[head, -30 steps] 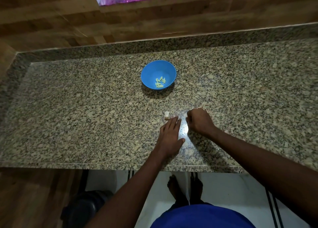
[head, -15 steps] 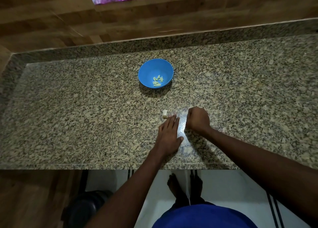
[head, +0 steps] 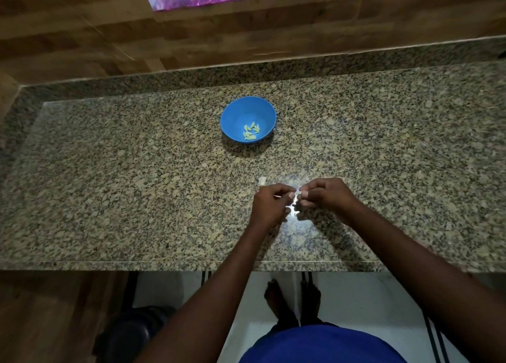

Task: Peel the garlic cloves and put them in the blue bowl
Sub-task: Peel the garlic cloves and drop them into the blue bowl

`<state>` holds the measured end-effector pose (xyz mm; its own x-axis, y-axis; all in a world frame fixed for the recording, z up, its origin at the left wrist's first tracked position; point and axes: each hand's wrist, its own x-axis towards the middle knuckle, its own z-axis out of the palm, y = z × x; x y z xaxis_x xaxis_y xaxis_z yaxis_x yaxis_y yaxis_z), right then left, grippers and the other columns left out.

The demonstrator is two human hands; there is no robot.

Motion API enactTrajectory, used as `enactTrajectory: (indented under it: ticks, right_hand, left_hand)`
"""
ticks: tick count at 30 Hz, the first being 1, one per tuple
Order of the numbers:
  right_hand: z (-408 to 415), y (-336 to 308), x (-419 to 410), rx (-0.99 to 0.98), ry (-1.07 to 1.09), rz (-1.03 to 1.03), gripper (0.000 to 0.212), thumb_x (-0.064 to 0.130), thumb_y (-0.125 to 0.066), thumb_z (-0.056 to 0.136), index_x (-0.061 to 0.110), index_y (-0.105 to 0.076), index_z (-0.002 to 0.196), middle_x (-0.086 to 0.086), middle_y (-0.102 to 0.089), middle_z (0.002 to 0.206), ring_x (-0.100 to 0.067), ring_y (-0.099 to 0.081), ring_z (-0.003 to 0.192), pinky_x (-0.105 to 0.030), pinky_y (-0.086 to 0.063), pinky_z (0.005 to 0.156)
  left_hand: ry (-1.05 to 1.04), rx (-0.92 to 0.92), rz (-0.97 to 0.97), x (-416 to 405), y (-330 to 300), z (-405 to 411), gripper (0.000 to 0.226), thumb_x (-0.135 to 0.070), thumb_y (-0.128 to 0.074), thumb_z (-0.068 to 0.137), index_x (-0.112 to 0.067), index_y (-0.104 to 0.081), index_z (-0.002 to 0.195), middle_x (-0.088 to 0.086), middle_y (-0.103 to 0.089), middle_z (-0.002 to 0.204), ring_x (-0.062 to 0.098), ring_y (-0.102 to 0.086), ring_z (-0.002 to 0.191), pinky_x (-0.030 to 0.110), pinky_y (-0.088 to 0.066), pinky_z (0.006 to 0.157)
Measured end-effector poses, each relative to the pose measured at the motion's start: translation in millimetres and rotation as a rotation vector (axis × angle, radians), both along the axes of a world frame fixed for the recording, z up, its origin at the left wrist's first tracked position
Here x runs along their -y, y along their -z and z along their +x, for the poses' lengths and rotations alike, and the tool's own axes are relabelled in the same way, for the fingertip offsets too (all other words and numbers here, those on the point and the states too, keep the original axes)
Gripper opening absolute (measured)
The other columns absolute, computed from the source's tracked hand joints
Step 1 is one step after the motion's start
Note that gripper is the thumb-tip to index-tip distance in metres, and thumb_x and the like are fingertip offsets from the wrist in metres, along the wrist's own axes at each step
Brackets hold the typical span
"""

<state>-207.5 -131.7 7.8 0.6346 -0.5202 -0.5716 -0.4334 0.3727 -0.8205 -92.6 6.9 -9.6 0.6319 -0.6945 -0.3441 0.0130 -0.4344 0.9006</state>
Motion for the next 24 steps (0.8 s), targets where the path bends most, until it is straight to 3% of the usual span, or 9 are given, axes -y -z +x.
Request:
enactTrajectory:
  ticks: [3, 7, 12, 14, 17, 20, 24]
  right_hand:
    - [-8, -7, -2, 0.050, -0.027, -0.022, 0.017, -0.005, -0.073, 0.085, -0.014, -0.067, 0.097, -0.029, -0.072, 0.086, -0.028, -0.072, 0.073, -0.027, -0.061, 0.064]
    - [-12, -21, -3, 0.032, -0.230, -0.191, 0.012, 0.001, -0.066, 0.093, -0.010, -0.064, 0.094, -0.020, -0.071, 0.071, -0.025, -0.065, 0.057, -0.030, -0.056, 0.053]
    - [-10, -39, 2, -0.030, -0.467, -0.212, 0.031, 0.016, -0.053, 0.103, 0.003, -0.064, 0.077, -0.010, -0.064, 0.062, -0.017, -0.058, 0.050, -0.024, -0.047, 0.048]
    - [-10, -37, 3, -0.012, -0.400, -0.092, 0.036, 0.014, -0.050, 0.101, 0.009, -0.059, 0.067, -0.007, -0.053, 0.055, -0.015, -0.045, 0.043, -0.023, -0.031, 0.045]
    - [-6, -24, -1, 0.084, -0.191, 0.343, 0.033, 0.012, -0.039, 0.096, 0.014, -0.044, 0.064, 0.001, -0.031, 0.050, -0.010, -0.022, 0.039, -0.025, -0.012, 0.045]
    - [1, -17, -7, 0.166, -0.017, 0.712, 0.025, 0.010, -0.038, 0.088, 0.016, -0.037, 0.063, 0.006, -0.023, 0.046, -0.006, -0.018, 0.034, -0.018, -0.015, 0.034]
    - [3, -23, -3, 0.125, 0.016, 0.862, 0.028, 0.008, -0.034, 0.090, 0.016, -0.038, 0.064, 0.006, -0.023, 0.048, -0.006, -0.017, 0.036, -0.019, -0.015, 0.035]
  left_hand:
    - [-0.019, -0.194, -0.043, 5, -10, -1, 0.003, -0.008, -0.073, 0.091, -0.008, -0.076, 0.092, 0.014, -0.076, 0.080, 0.021, -0.071, 0.067, 0.041, -0.062, 0.069]
    - [-0.036, -0.321, -0.069, 5, -16, -3, 0.008, -0.003, -0.077, 0.085, 0.000, -0.075, 0.092, 0.017, -0.074, 0.079, 0.022, -0.069, 0.066, 0.046, -0.059, 0.079]
    - [-0.006, -0.341, -0.129, 6, -28, -3, 0.006, 0.002, -0.073, 0.087, 0.002, -0.073, 0.094, 0.019, -0.072, 0.083, 0.018, -0.067, 0.066, 0.029, -0.059, 0.068]
    - [-0.020, -0.331, -0.141, 7, -32, -3, 0.010, 0.003, -0.071, 0.088, 0.008, -0.071, 0.097, 0.021, -0.072, 0.085, 0.015, -0.066, 0.065, 0.025, -0.057, 0.065]
    - [-0.052, -0.283, -0.163, 11, -35, -5, 0.012, 0.005, -0.071, 0.088, 0.012, -0.070, 0.098, 0.026, -0.072, 0.087, 0.015, -0.065, 0.063, 0.025, -0.057, 0.064]
    - [-0.055, -0.198, -0.169, 14, -38, -4, 0.007, 0.006, -0.071, 0.086, 0.011, -0.071, 0.092, 0.023, -0.069, 0.077, 0.017, -0.062, 0.061, 0.026, -0.055, 0.063]
    - [0.018, -0.076, -0.146, 13, -41, 4, 0.003, 0.003, -0.074, 0.085, 0.001, -0.073, 0.083, 0.024, -0.070, 0.075, 0.020, -0.064, 0.064, 0.034, -0.056, 0.067]
